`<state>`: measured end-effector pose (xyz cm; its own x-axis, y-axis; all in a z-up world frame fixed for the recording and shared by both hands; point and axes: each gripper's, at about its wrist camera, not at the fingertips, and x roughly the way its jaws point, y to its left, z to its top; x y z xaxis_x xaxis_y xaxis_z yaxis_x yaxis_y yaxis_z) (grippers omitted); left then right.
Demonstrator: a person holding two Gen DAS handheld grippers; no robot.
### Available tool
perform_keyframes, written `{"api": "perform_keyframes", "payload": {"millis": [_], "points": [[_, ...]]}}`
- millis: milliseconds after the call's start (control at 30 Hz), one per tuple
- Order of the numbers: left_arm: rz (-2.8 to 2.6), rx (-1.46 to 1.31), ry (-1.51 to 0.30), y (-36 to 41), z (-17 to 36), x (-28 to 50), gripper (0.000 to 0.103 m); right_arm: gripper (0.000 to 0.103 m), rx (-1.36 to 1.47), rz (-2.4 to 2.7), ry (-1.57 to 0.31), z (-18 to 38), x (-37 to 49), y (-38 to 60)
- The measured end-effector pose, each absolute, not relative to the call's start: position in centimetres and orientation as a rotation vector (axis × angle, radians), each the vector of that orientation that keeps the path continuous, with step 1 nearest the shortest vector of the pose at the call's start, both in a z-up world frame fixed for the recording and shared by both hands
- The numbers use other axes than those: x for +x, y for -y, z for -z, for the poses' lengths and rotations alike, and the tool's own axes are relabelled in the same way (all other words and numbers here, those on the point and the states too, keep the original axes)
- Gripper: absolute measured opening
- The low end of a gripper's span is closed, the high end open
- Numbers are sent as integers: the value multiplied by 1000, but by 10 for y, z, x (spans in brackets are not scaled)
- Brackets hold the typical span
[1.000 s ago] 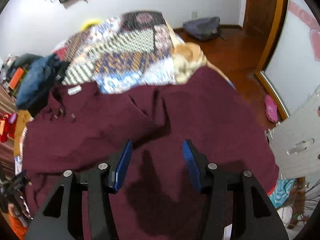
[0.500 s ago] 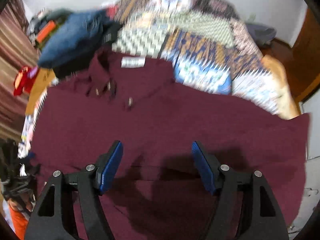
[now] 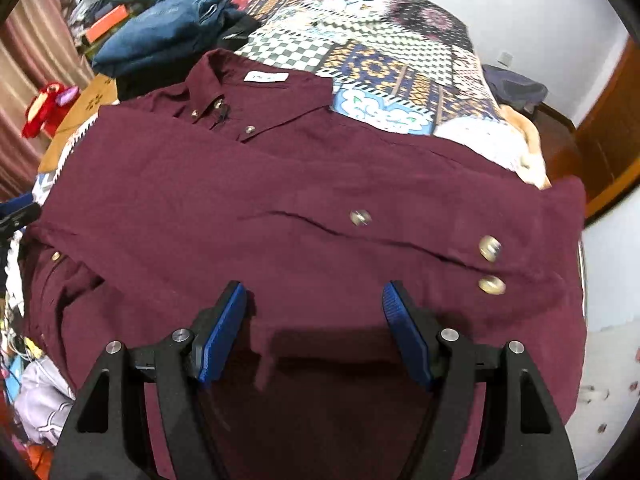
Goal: Fold large clothes
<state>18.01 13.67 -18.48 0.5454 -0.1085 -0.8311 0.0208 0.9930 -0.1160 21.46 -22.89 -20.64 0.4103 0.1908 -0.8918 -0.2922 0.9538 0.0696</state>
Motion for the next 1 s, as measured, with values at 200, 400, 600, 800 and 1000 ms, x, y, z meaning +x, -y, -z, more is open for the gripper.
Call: {"api": "perform_keyframes", "payload": {"millis": [200, 400, 600, 800, 1000], "points": [[172, -134, -1073, -92, 211, 201, 90, 67, -6, -303, -1088, 199, 197, 253], [150, -85, -1070, -70, 218, 192, 90, 68, 36, -171, -1066, 192, 180, 282], [173, -64, -1035, -66, 189, 193, 90, 68, 221, -61, -1001, 181, 165, 345], [205, -29, -948, -33, 151, 211, 90, 68, 394, 45, -920, 173, 150, 407], [243, -10, -917, 9, 135, 234, 90, 68, 541, 155, -908, 194, 143, 464]]}}
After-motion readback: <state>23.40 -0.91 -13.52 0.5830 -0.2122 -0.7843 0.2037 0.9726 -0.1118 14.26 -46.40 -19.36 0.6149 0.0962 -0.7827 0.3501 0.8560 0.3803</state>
